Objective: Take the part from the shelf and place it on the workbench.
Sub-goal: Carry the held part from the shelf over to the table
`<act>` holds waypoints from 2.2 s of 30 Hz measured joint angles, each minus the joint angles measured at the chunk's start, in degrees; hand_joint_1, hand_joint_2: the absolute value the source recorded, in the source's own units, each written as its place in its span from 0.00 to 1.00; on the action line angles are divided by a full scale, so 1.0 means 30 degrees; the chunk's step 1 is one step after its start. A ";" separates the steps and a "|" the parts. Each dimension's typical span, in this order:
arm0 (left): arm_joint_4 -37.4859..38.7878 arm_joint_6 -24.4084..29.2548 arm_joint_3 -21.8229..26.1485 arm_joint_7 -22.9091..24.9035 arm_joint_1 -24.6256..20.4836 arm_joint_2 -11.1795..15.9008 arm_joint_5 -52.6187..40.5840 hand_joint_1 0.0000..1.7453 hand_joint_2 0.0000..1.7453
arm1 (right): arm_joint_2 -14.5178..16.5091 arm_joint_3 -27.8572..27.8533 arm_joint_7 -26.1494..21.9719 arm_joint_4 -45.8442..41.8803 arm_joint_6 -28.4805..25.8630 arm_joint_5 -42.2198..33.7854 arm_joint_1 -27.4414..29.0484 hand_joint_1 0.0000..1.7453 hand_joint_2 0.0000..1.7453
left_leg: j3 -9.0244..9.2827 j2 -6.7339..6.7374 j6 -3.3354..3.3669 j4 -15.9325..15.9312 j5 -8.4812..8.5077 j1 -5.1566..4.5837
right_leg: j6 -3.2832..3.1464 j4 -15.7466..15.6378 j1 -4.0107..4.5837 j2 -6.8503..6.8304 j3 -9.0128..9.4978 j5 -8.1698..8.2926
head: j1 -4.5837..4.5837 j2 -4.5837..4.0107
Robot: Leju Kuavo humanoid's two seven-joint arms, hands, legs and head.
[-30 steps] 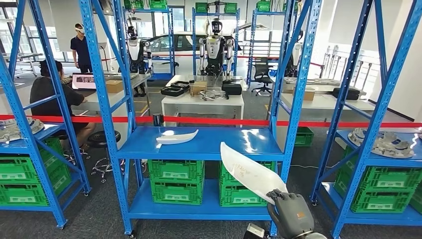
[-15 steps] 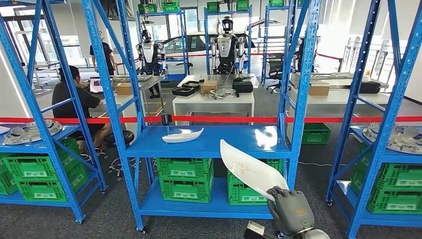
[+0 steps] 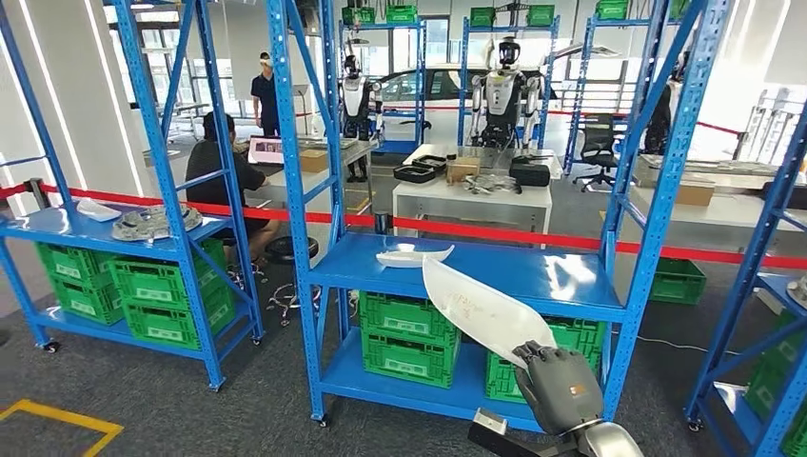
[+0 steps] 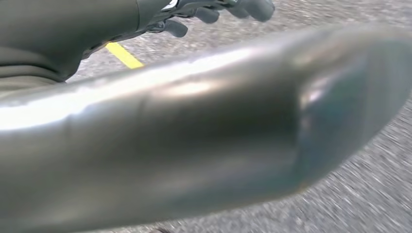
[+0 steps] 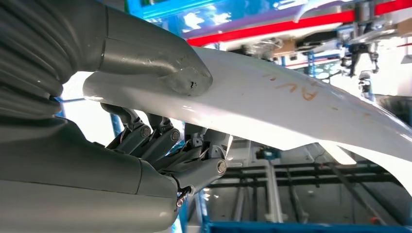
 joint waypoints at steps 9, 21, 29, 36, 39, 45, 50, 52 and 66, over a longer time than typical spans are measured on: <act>0.0067 0.0078 -0.0069 0.0571 0.0175 -0.0295 -0.0467 0.00 0.00 | -0.1736 0.0026 0.0312 -0.0510 -0.0878 -0.0245 0.1129 1.00 1.00 | -0.0611 -0.2188 -0.0031 0.0486 0.0180 -0.0082 | -0.0421 -0.0853 0.0175 0.1889 0.0770 0.0356 | 0.0062 0.0000; 0.0069 -0.0525 -0.1324 -0.0646 0.0345 -0.0014 -0.2249 0.00 0.00 | -0.3857 -0.0567 0.1937 -0.3659 -0.1343 -0.0279 0.4147 1.00 1.00 | -0.2496 -0.0183 -0.0974 0.4641 -0.1622 0.0152 | -0.1041 -0.1664 0.0160 -0.0545 0.1165 0.0568 | -0.0020 0.0000; -0.0022 -0.0605 -0.1685 -0.0547 0.0032 0.0190 -0.2249 0.00 0.00 | -0.3768 -0.1290 0.2137 -0.4985 -0.0801 0.0988 0.4974 1.00 1.00 | -0.0207 0.0563 -0.0147 0.0077 -0.0080 -0.0074 | -0.0237 -0.1289 0.0152 -0.1323 0.1225 0.0209 | 0.0002 0.0000; -0.0029 -0.0097 -0.1765 -0.0782 0.0108 0.0191 -0.2442 0.00 0.00 | -0.3441 -0.1577 0.2111 -0.5049 -0.0658 0.1181 0.5672 1.00 1.00 | -0.0332 -0.1466 0.0157 0.0162 0.0206 -0.0077 | -0.0217 0.3072 0.0081 0.0953 -0.0800 -0.1363 | 0.0083 0.0000; -0.0040 0.0038 -0.1750 -0.1081 0.0073 0.0213 -0.2184 0.00 0.00 | -0.3358 -0.1740 0.2049 -0.5054 -0.0745 0.1212 0.5789 1.00 1.00 | -0.0458 -0.2280 -0.0011 0.0364 0.0190 -0.0088 | -0.0366 -0.0615 0.0062 0.1943 0.0895 0.0162 | 0.0095 0.0000; -0.0077 0.0277 -0.1694 -0.1452 0.0058 0.0494 -0.1465 0.00 0.00 | -0.3038 -0.2211 0.1543 -0.5226 -0.0950 0.1930 0.6007 1.00 1.00 | -0.1166 -0.1954 -0.0687 0.0885 -0.0092 -0.0078 | -0.0869 -0.1566 0.0060 0.1325 0.1304 0.0457 | 0.0042 0.0000; -0.0075 0.0453 -0.1619 -0.0773 0.0091 0.0694 -0.1396 0.00 0.00 | -0.2780 -0.2299 0.1470 -0.5366 -0.0552 0.2191 0.5969 1.00 1.00 | -0.3422 -0.0440 -0.1035 0.5807 -0.2363 0.0043 | -0.1084 -0.1624 0.0112 0.0044 0.1284 0.0439 | 0.0007 0.0000; -0.0075 0.0575 -0.1516 -0.0414 0.0161 0.0718 -0.1302 0.00 0.00 | -0.2696 -0.2304 0.1425 -0.5338 -0.0559 0.2184 0.5931 1.00 1.00 | -0.2575 -0.0171 -0.1087 0.4309 -0.1431 0.0117 | -0.1038 -0.1594 0.0109 -0.0454 0.1288 0.0409 | 0.0005 0.0000; -0.0080 0.0597 -0.0424 -0.1035 0.0047 0.0417 0.0063 0.00 0.00 | -0.2490 -0.2164 0.0701 -0.4735 -0.0124 0.1712 0.4840 1.00 1.00 | -0.0599 -0.1339 0.0002 0.0260 0.0356 0.0014 | -0.0050 0.3889 0.0004 0.0886 -0.0956 -0.2060 | 0.0125 0.0000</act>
